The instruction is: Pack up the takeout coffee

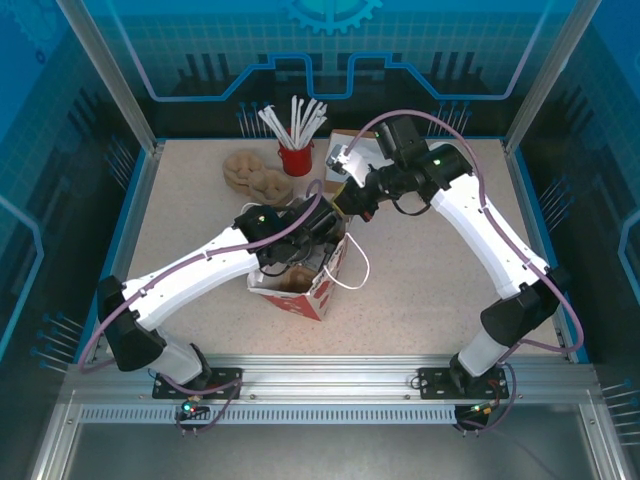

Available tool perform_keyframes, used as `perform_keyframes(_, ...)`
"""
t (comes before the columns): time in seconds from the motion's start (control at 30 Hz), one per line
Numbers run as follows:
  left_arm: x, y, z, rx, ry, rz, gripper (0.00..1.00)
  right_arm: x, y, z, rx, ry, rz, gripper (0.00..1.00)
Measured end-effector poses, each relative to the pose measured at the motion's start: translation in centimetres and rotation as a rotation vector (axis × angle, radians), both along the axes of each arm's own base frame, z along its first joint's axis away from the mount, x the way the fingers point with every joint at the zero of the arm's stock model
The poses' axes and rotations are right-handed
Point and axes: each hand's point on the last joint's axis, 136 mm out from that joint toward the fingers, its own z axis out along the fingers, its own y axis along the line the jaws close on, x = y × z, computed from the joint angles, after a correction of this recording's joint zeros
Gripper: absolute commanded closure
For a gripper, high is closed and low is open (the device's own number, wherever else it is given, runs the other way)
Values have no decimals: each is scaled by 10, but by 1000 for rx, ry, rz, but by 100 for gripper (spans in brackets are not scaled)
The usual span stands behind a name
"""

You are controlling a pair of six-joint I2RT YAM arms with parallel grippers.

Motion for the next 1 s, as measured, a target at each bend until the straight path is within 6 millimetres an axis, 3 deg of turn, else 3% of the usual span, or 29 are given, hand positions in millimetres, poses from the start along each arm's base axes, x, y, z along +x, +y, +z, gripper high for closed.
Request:
perform_keyframes(0.2, 3, 1, -5, 23, -2, 8, 26, 3, 0, -3, -12, -7, -13, 100)
perform_keyframes(0.67, 7, 0, -42, 71, 115, 47, 25, 17, -4, -43, -69, 2, -62, 100)
perform_keyframes(1.0, 19, -6, -69, 54, 194, 64, 25, 20, 7, -37, 7, -10, -25, 100)
